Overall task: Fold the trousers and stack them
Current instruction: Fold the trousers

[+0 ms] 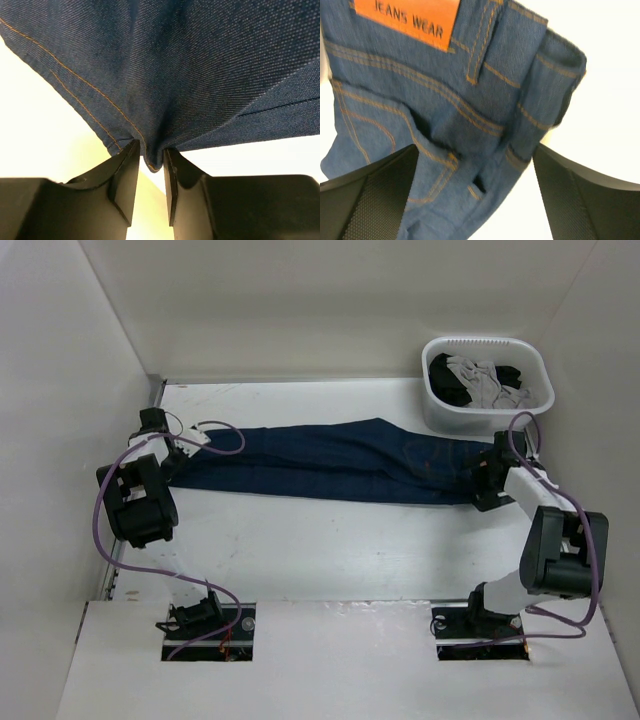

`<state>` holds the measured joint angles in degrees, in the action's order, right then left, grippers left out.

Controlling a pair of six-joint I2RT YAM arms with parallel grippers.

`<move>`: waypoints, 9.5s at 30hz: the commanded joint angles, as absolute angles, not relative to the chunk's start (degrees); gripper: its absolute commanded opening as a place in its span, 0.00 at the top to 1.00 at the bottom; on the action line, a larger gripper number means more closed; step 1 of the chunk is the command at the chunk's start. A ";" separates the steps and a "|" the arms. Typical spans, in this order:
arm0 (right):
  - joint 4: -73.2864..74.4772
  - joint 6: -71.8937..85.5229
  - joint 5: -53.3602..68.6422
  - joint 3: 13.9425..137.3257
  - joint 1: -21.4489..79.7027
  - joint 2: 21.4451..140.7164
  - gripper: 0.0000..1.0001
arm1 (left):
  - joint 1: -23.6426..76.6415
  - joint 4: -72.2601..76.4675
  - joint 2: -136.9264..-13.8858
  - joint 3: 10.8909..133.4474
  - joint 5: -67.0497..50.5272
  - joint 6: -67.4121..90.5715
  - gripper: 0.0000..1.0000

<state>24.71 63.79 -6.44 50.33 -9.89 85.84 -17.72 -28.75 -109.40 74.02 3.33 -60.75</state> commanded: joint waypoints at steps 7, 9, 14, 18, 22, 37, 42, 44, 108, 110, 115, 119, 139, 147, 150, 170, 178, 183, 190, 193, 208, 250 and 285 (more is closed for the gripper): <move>33.75 56.96 -8.79 53.79 -10.07 76.63 0.00 | -18.15 -27.86 -108.28 73.39 3.34 -62.14 0.90; 33.49 55.90 -8.35 54.40 -10.68 79.09 0.00 | -17.98 -27.77 -108.28 73.48 3.51 -62.14 0.92; 28.75 55.90 -8.17 56.42 -11.65 85.77 0.00 | -17.89 -27.51 -107.84 74.36 3.60 -62.14 0.92; 27.86 55.55 -8.09 59.67 -11.47 90.69 0.03 | -17.89 -27.51 -107.40 74.27 3.60 -62.23 0.92; 27.16 55.63 -9.22 60.29 -11.56 92.37 0.08 | -18.15 -27.42 -107.31 74.00 3.60 -62.14 0.93; 29.89 62.49 -6.86 56.34 -10.42 81.30 0.16 | -18.41 -26.72 -107.31 73.30 3.95 -62.22 0.98; 28.92 61.88 -6.94 57.57 -10.42 86.38 0.15 | -18.33 -26.46 -107.67 73.56 4.39 -62.40 0.98; 28.65 61.79 -7.03 57.92 -10.42 88.93 0.15 | -18.33 -26.46 -107.49 73.56 4.39 -62.40 0.98; 33.39 59.58 -8.89 44.04 -10.59 75.95 0.00 | -29.23 1.85 -96.42 49.65 2.55 -76.47 0.64; 34.19 63.17 -6.34 41.76 -10.59 73.40 0.00 | -29.23 0.97 -94.75 50.71 2.55 -75.68 0.54; 30.25 70.66 -2.90 34.64 -11.73 72.68 0.00 | -30.63 -5.61 -91.41 55.53 1.93 -74.80 0.42; 24.88 70.66 -3.34 34.71 -13.31 77.86 0.00 | -31.95 -13.77 -90.79 61.51 0.36 -73.30 0.43; 23.64 61.27 -7.47 43.41 -22.19 87.71 1.00 | -27.39 -36.29 -108.27 83.31 -8.52 -54.24 0.49; 26.28 55.46 -11.42 47.63 -18.42 88.24 1.00 | -23.25 -36.74 -111.18 87.10 -11.60 -47.91 0.51; 26.63 54.58 -12.04 47.72 -18.41 87.37 1.00 | -23.25 -36.83 -113.02 88.24 -10.99 -46.24 0.58; 28.39 51.06 -15.29 49.31 -17.71 86.66 0.99 | -24.13 -36.58 -116.29 88.95 -8.96 -41.76 0.91; 27.51 51.15 -14.86 48.16 -17.89 86.13 0.99 | -22.81 -28.13 -110.22 83.06 -5.89 -42.80 1.00; 27.51 51.06 -15.29 48.34 -17.80 86.48 0.99 | -22.37 -23.64 -105.91 84.98 -5.63 -40.87 1.00; 27.51 51.33 -16.08 48.25 -17.71 86.40 0.99 | -21.14 -29.61 -111.96 89.91 -2.74 -45.25 1.00; 27.25 51.42 -16.17 47.81 -17.71 85.78 0.99 | -21.05 -29.09 -115.30 89.30 -0.01 -47.02 0.99; 25.40 51.86 -18.89 41.92 -18.06 69.36 1.00 | -21.23 -34.89 -116.02 88.25 4.49 -47.29 0.40; 21.62 26.19 -26.01 47.37 10.41 58.10 1.00 | -15.60 -32.17 -111.80 76.82 4.57 -40.52 0.40; 28.66 15.71 -29.87 89.58 49.63 97.58 1.00 | -16.31 -30.85 -114.17 76.03 4.57 -41.04 0.40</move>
